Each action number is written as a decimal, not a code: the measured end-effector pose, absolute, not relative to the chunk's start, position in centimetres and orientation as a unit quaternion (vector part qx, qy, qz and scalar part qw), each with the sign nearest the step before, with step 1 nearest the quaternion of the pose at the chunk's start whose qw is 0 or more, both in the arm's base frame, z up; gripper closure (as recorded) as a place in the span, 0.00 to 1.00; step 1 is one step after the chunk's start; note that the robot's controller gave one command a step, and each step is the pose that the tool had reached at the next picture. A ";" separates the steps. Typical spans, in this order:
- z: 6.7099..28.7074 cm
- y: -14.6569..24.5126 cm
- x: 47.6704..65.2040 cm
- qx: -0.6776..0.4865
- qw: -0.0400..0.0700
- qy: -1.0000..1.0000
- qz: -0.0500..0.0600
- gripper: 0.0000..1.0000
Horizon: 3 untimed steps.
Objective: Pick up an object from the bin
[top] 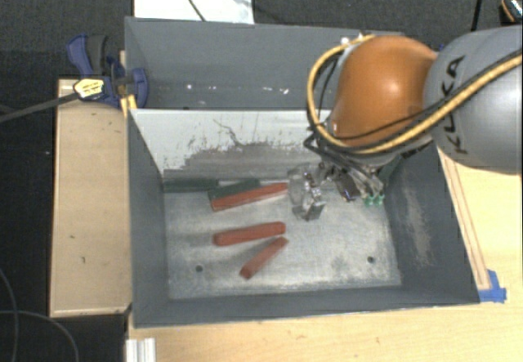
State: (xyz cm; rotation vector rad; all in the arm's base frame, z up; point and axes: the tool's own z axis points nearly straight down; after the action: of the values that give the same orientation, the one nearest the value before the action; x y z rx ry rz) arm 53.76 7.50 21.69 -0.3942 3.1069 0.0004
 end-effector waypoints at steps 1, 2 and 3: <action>21.2 7.5 53.7 -0.127 0.001 0.992 0.000 0.00; 12.2 10.6 49.4 -0.268 -0.001 0.963 0.001 0.00; 6.9 15.1 51.8 -0.309 0.001 0.951 0.001 0.00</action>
Offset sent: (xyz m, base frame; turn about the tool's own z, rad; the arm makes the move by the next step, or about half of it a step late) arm 0.0000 0.0000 0.0000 0.0000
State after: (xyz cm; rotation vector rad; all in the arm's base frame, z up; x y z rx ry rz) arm 51.81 15.07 6.91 -0.9718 2.9860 0.0030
